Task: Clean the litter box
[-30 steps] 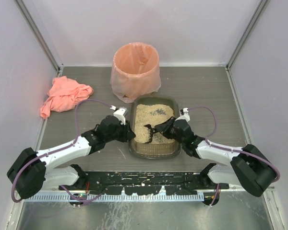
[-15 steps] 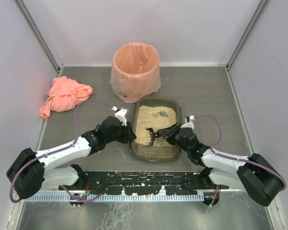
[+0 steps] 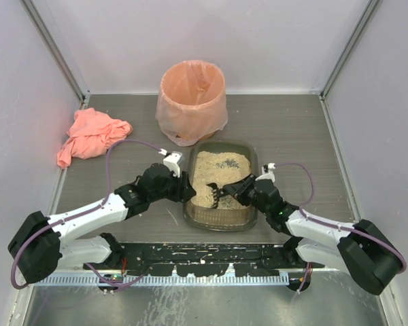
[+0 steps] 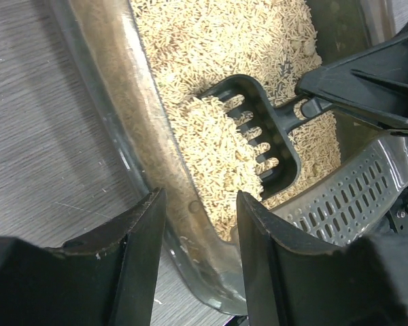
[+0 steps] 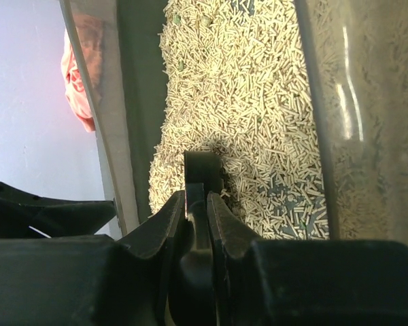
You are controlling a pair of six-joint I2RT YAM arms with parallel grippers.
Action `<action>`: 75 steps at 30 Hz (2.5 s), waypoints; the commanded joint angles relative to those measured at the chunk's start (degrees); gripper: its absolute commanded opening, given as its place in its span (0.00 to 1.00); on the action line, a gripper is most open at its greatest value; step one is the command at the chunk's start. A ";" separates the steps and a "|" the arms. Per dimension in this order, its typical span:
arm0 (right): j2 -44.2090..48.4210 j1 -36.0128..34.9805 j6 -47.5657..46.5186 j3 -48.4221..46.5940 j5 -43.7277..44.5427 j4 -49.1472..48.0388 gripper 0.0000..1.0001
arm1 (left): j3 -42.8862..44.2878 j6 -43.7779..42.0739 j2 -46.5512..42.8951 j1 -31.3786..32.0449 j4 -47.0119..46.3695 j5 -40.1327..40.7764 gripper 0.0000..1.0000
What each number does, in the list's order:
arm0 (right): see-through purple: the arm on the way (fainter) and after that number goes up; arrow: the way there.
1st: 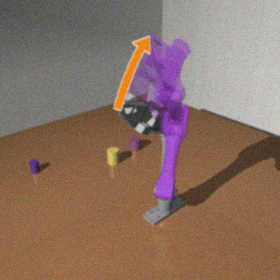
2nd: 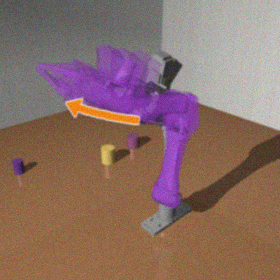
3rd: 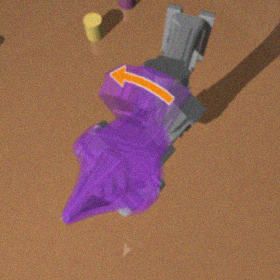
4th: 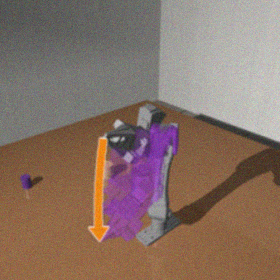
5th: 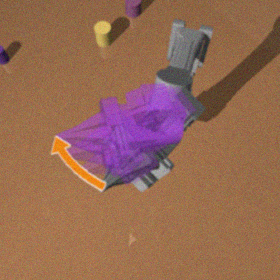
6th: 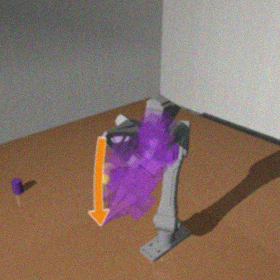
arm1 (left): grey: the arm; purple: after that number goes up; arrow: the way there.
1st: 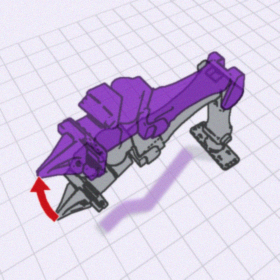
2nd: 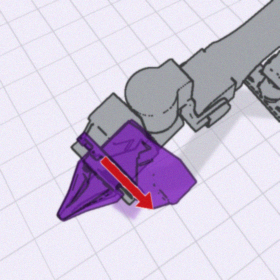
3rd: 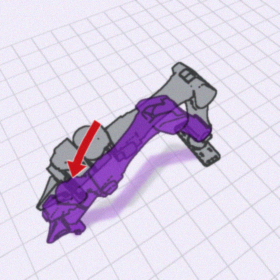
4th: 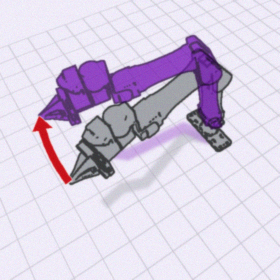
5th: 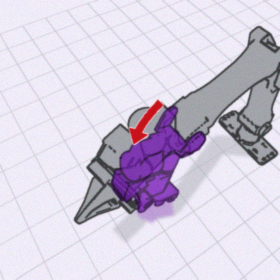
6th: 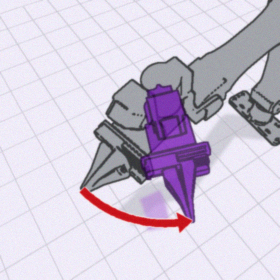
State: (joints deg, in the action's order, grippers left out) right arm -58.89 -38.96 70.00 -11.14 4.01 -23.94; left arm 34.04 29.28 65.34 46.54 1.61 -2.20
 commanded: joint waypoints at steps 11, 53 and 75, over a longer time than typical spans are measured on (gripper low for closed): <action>-2.89 -0.29 -2.71 -10.02 -1.87 2.96 0.01 | 2.52 -0.89 -0.50 0.29 -1.06 -1.02 0.46; 17.83 14.63 3.18 0.11 -11.82 0.48 0.01 | 12.38 -7.98 -16.59 -2.05 17.77 11.40 0.79; 9.86 35.05 12.31 7.35 -32.41 -20.72 0.01 | 13.68 -10.01 -20.02 -2.16 22.11 14.20 0.79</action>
State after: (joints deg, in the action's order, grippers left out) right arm -52.12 -7.11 79.02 -4.12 -26.76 -38.17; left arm 45.15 20.08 45.84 44.60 24.49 11.35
